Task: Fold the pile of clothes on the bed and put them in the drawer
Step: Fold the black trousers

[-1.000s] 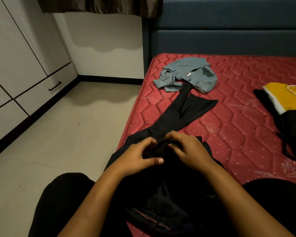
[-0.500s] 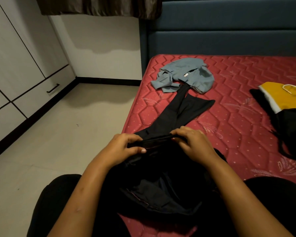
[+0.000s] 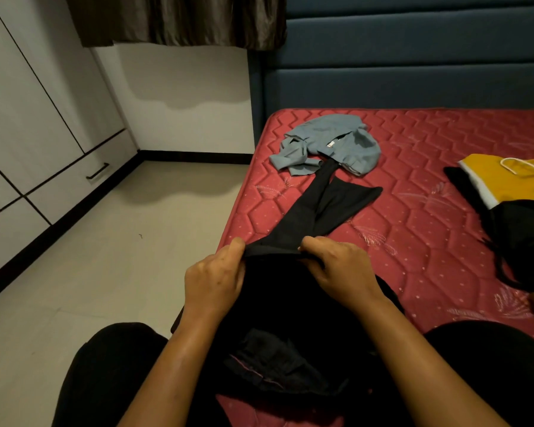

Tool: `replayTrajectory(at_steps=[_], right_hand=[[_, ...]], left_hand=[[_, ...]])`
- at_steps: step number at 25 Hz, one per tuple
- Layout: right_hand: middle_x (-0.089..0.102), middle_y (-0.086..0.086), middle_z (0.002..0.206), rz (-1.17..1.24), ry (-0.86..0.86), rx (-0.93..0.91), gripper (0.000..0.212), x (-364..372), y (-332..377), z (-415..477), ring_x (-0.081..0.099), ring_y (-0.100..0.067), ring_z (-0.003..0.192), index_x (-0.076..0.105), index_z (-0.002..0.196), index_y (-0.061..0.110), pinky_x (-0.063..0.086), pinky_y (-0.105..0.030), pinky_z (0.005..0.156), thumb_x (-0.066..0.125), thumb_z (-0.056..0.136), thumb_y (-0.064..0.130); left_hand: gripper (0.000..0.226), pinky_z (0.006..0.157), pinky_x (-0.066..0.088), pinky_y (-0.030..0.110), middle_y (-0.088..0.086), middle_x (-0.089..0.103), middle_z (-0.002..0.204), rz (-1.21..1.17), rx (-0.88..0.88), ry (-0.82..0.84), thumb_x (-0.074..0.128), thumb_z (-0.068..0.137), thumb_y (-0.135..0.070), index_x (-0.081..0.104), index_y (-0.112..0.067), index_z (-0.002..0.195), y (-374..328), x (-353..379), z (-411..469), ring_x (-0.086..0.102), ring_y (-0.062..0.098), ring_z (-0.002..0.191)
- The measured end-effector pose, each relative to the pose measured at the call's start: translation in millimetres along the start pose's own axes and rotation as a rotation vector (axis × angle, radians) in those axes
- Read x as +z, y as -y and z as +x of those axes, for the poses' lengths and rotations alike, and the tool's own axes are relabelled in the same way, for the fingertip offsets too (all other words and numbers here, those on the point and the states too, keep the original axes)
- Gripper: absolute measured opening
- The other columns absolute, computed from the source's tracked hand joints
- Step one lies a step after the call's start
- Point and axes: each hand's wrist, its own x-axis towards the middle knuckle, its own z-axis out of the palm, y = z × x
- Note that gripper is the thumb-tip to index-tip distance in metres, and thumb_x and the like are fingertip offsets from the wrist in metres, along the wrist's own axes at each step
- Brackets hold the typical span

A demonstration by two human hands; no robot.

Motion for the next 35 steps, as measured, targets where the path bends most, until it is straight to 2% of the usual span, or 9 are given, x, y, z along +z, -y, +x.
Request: replayTrajectory(at_steps=[10, 18, 21, 24, 26, 27, 29, 32, 35], right_hand=[[0.062, 0.009, 0.079, -0.051, -0.024, -0.037, 0.012, -9.9, -2.3, -3.7, 0.062, -0.016, 0.063, 0.062, 0.090, 0.027, 0.044, -0.029, 0.048, 0.055, 0.082, 0.034], [0.049, 0.000, 0.114, -0.195, 0.406, 0.493, 0.036, -12.2, -32.2, -18.5, 0.051, -0.027, 0.109, 0.057, 0.115, 0.028, 0.046, -0.035, 0.078, 0.053, 0.084, 0.009], [0.051, -0.006, 0.121, -0.221, 0.483, 0.632, 0.039, -8.9, -38.9, -18.1, 0.054, -0.031, 0.113, 0.058, 0.119, 0.026, 0.047, -0.037, 0.085, 0.049, 0.086, 0.007], [0.057, -0.012, 0.129, -0.273, 0.751, 0.668, 0.040, -11.4, -50.7, -8.9, 0.058, -0.030, 0.116, 0.060, 0.123, 0.019, 0.048, -0.037, 0.092, 0.046, 0.088, 0.007], [0.053, -0.013, 0.137, -0.263, 0.885, 0.629, 0.040, -34.1, -59.8, 42.2, 0.054, -0.029, 0.122, 0.056, 0.131, 0.009, 0.043, -0.034, 0.100, 0.045, 0.093, 0.008], [0.052, -0.012, 0.139, -0.205, 0.800, 0.646, 0.040, -60.8, -59.7, 84.7, 0.052, -0.028, 0.124, 0.054, 0.134, 0.006, 0.039, -0.032, 0.102, 0.043, 0.095, 0.008], [0.056, -0.012, 0.134, 0.092, 0.284, 0.777, 0.036, -137.7, -69.3, 181.5, 0.053, -0.026, 0.122, 0.060, 0.127, 0.007, 0.039, -0.026, 0.101, 0.044, 0.095, 0.006], [0.063, -0.005, 0.117, 0.416, -0.708, 0.583, 0.036, -286.7, -69.2, 291.6, 0.058, -0.018, 0.109, 0.063, 0.119, 0.015, 0.040, -0.020, 0.088, 0.049, 0.090, 0.001], [0.062, -0.007, 0.117, 0.411, -1.182, 0.312, 0.041, -381.3, -60.5, 325.8, 0.057, -0.017, 0.107, 0.059, 0.124, 0.012, 0.037, -0.014, 0.083, 0.042, 0.087, 0.006]], left_hand=[[0.033, 0.035, 0.041, 0.029, 0.003, 0.059, 0.071, 0.158, -0.070, 0.040, 0.044, 0.077, -0.023, 0.067, -0.019, 0.101, 17.3, -6.5, -1.4, 0.057, 0.029, 0.045], [0.029, 0.059, 0.040, 0.033, 0.006, 0.061, 0.101, 0.047, -0.616, 0.237, 0.052, 0.086, -0.009, 0.055, -0.018, 0.113, 41.9, -16.4, -18.3, 0.052, 0.025, 0.072], [0.016, 0.062, 0.039, 0.032, 0.006, 0.057, 0.090, -0.022, -0.791, 0.322, 0.051, 0.086, -0.013, 0.053, -0.018, 0.101, 50.8, -4.5, -25.0, 0.051, 0.026, 0.074], [0.014, 0.060, 0.051, 0.033, 0.014, 0.061, 0.086, -0.392, -1.172, 0.515, 0.050, 0.086, -0.013, 0.059, -0.006, 0.094, 67.5, 10.5, -15.6, 0.059, 0.029, 0.073], [0.015, 0.040, 0.048, 0.018, 0.014, 0.053, 0.074, -0.865, -1.421, 0.546, 0.046, 0.091, -0.005, 0.056, -0.002, 0.080, 67.7, 10.8, 38.5, 0.055, 0.020, 0.049], [0.024, 0.030, 0.038, 0.012, 0.012, 0.050, 0.074, -1.017, -1.468, 0.447, 0.041, 0.095, -0.003, 0.050, -0.005, 0.074, 68.7, 8.7, 82.5, 0.050, 0.015, 0.039], [0.025, 0.026, 0.034, 0.013, 0.015, 0.052, 0.093, -1.285, -1.377, 0.153, 0.036, 0.098, 0.001, 0.048, -0.004, 0.077, 59.0, -21.2, 203.1, 0.049, 0.017, 0.046], [0.031, 0.049, 0.051, 0.021, 0.013, 0.056, 0.110, -1.442, -0.843, -0.439, 0.038, 0.091, 0.006, 0.056, -0.011, 0.109, 30.2, -121.3, 368.9, 0.057, 0.020, 0.078], [0.042, 0.078, 0.050, 0.022, 0.008, 0.056, 0.111, -1.195, -0.267, -0.716, 0.040, 0.080, 0.012, 0.054, -0.015, 0.108, 12.1, -196.4, 430.0, 0.054, 0.013, 0.095]])
